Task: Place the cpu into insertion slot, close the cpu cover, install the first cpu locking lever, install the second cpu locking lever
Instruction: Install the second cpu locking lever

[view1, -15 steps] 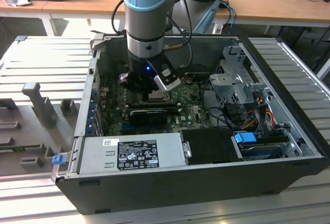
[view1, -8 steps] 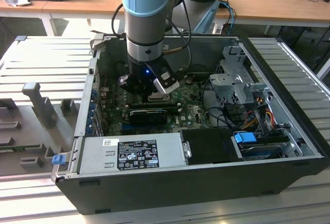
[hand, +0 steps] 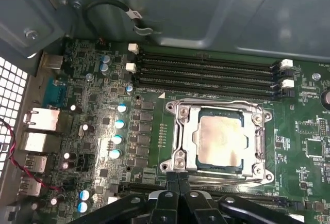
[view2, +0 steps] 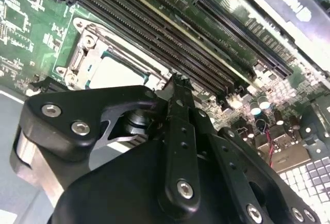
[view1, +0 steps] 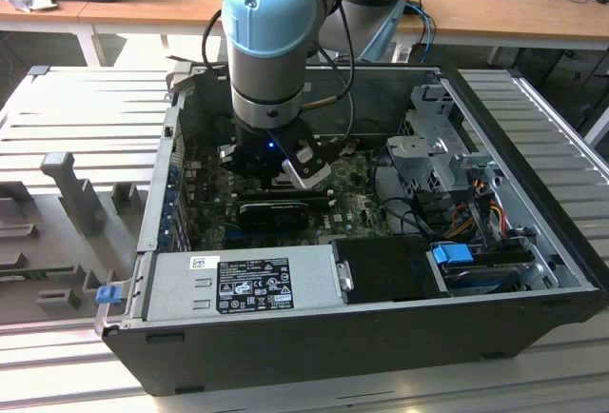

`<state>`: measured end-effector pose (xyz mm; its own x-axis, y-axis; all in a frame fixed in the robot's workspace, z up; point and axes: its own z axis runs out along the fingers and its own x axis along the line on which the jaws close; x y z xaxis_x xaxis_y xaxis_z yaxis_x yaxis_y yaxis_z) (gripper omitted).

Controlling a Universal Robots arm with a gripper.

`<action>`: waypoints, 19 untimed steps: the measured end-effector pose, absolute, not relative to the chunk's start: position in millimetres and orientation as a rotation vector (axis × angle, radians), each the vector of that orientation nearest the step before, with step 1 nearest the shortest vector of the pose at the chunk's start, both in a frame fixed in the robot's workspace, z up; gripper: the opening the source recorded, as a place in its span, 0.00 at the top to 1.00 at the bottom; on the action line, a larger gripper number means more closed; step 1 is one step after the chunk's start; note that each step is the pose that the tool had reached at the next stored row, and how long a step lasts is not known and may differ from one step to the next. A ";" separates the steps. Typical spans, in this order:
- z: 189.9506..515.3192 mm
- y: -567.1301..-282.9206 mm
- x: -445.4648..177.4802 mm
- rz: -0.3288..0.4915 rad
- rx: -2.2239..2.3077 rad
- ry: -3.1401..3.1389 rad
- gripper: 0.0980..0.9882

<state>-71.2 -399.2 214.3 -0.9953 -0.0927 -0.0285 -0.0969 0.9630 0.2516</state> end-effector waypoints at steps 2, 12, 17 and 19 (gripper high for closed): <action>212.7 -401.4 -71.4 0.422 -0.150 3.092 0.99; 197.3 -405.2 -74.3 0.533 -0.155 3.072 0.99; 193.4 -405.2 -76.6 0.558 -0.157 3.067 0.99; 198.4 -405.2 -76.6 0.558 -0.157 3.067 0.99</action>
<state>-76.6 -405.2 198.4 -0.9947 -0.0950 -0.0384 -0.1025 0.9310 0.3504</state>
